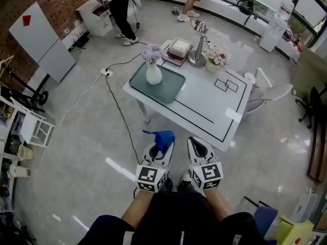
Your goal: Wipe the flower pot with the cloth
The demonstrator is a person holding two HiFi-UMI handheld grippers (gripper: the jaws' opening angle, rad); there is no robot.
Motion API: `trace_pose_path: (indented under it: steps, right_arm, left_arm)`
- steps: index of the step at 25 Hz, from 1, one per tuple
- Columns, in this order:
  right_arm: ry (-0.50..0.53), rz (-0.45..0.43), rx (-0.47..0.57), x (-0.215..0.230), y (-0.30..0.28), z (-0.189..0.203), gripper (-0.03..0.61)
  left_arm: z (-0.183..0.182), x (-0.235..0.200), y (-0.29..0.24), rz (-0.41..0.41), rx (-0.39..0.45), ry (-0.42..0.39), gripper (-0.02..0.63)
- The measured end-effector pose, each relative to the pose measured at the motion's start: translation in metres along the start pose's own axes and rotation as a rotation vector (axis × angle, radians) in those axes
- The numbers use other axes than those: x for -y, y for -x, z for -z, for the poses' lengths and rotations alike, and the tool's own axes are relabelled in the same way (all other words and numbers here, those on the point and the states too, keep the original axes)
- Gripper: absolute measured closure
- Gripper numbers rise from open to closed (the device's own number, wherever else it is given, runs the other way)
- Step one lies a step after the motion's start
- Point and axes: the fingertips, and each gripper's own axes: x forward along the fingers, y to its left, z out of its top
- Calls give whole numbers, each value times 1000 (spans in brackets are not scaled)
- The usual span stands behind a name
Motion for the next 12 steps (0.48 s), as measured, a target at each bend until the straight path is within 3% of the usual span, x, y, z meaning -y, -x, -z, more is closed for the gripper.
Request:
trace_pose_path:
  steps: [12]
  right_arm:
    - [10,3,9,-45,-41,-10,570]
  left_arm:
    - [-7,-53,16,10,18,-20,495]
